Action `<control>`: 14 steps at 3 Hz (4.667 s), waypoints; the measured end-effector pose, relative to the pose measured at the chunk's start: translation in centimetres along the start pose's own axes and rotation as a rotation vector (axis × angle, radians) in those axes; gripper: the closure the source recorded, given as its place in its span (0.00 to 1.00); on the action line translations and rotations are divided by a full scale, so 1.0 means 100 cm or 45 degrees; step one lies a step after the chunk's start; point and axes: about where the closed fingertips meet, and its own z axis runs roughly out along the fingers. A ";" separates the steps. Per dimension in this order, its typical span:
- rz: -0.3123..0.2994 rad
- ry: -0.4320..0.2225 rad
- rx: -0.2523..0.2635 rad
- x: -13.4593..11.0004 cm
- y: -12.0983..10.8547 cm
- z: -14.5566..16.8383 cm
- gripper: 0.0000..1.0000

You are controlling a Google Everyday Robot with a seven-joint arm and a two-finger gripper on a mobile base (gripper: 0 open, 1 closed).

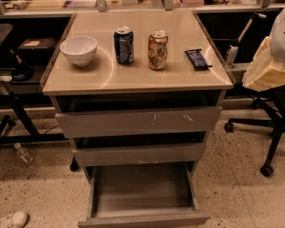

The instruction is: Close bottom drawer

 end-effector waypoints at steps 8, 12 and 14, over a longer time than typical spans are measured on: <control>0.152 0.060 -0.321 0.046 0.139 0.223 1.00; 0.336 0.094 -0.531 0.059 0.204 0.422 1.00; 0.460 0.076 -0.632 0.086 0.230 0.504 1.00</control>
Offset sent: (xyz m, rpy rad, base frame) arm -0.0049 0.0023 -0.0204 -0.0040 0.0287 0.0049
